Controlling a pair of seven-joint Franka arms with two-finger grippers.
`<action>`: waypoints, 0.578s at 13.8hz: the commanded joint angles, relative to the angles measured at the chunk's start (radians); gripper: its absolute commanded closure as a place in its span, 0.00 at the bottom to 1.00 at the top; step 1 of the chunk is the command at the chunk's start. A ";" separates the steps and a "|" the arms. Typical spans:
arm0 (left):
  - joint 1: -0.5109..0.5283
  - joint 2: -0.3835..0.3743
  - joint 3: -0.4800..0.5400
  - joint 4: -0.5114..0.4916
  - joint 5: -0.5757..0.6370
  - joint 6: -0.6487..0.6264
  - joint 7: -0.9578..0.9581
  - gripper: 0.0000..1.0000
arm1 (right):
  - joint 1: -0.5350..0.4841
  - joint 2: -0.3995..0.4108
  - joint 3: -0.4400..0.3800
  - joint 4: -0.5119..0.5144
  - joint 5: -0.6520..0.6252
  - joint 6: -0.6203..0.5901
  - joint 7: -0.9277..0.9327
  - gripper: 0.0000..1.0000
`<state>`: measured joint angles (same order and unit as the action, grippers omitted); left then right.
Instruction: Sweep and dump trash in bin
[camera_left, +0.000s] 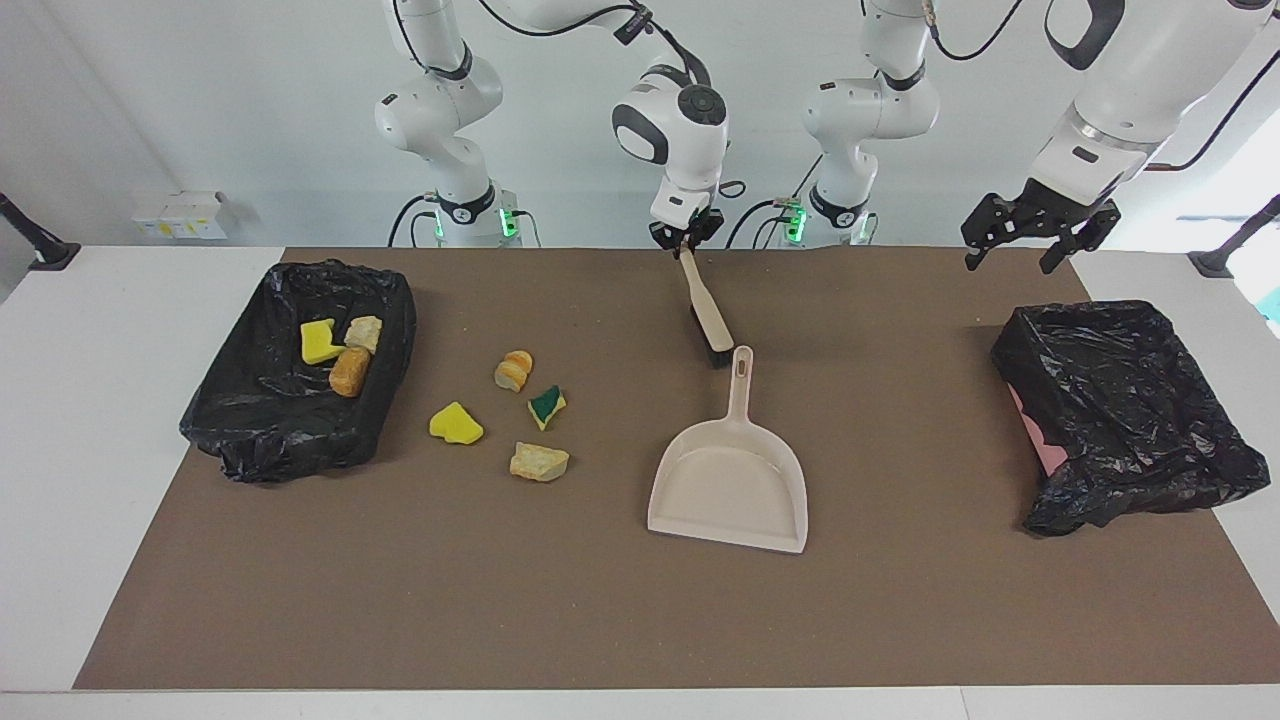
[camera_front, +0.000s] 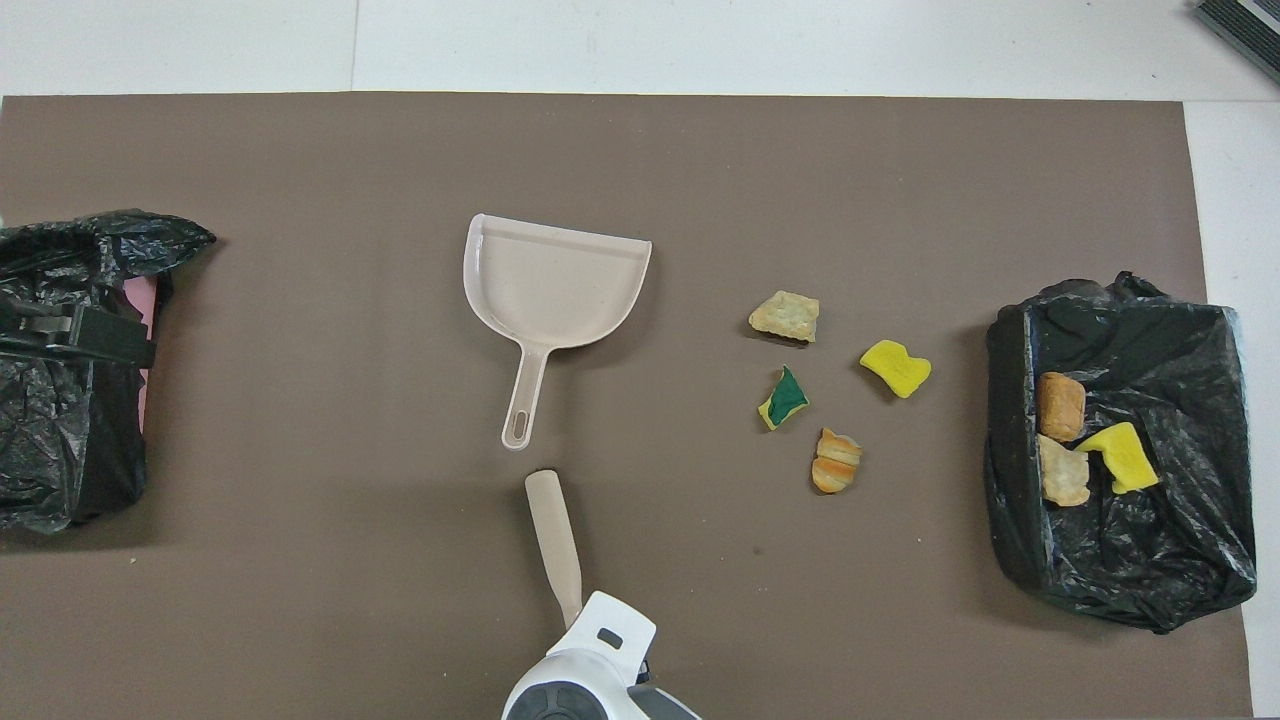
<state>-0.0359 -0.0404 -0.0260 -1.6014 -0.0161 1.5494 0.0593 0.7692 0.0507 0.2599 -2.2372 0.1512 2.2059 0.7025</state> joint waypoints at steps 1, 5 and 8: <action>-0.031 0.005 0.006 -0.018 -0.016 0.070 -0.010 0.00 | -0.001 -0.073 0.001 -0.018 0.008 -0.014 0.054 1.00; -0.133 0.057 0.006 -0.044 -0.018 0.155 -0.012 0.00 | -0.028 -0.219 -0.002 -0.038 0.007 -0.303 0.213 1.00; -0.212 0.070 0.006 -0.119 -0.018 0.245 -0.038 0.00 | -0.063 -0.278 -0.002 -0.116 -0.102 -0.422 0.359 1.00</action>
<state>-0.1980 0.0394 -0.0339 -1.6583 -0.0267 1.7278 0.0446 0.7398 -0.1739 0.2519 -2.2758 0.1120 1.8155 0.9871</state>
